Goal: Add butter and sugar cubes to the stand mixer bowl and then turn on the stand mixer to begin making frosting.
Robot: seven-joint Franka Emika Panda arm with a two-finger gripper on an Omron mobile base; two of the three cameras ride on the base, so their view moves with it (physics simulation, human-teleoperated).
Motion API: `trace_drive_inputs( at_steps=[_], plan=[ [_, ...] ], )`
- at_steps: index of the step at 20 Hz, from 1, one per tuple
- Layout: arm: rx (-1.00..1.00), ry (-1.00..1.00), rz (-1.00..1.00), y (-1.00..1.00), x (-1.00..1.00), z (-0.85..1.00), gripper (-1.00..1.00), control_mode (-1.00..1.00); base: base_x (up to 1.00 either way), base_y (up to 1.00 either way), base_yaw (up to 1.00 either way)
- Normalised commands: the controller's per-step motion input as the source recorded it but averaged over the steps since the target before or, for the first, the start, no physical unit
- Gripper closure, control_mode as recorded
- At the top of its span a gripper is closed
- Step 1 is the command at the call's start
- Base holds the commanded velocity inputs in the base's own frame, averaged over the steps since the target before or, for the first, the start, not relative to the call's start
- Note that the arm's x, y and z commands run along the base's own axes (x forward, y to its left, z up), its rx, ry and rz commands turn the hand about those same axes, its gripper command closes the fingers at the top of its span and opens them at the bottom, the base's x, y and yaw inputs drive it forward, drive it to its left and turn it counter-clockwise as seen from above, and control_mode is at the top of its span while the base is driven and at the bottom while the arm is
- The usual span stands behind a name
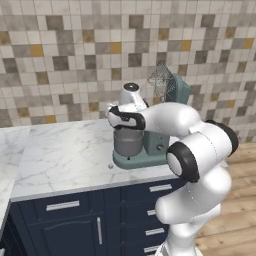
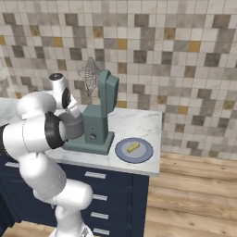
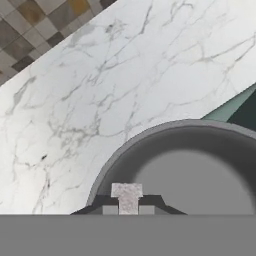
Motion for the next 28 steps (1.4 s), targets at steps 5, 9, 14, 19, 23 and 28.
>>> trace_drive_inputs(
  at_steps=[5, 9, 14, 19, 23, 28],
  plan=[
    [-0.05, 0.07, 0.00, 0.00, 0.19, -0.48, 1.00, -1.00, 0.00, 0.00, 0.00],
    [-0.01, 0.06, 0.01, 0.00, 0.35, -0.52, 1.00, -1.00, 0.00, 0.00, 0.00],
    [0.00, 0.01, 0.03, -0.09, 0.20, -0.51, 1.00, -1.00, 0.00, 0.00, 0.00],
    [0.00, 0.00, 0.04, -0.20, 0.01, -0.53, -1.00, -1.00, 0.00, 0.00, 0.00],
    [0.00, 0.00, 0.02, -0.11, 0.00, -0.25, -1.00, -1.00, 0.00, 0.00, 0.00],
    [0.00, -0.04, 0.01, -0.03, -0.08, 0.11, -1.00, -1.00, 0.00, 0.00, 0.00]
  ],
)
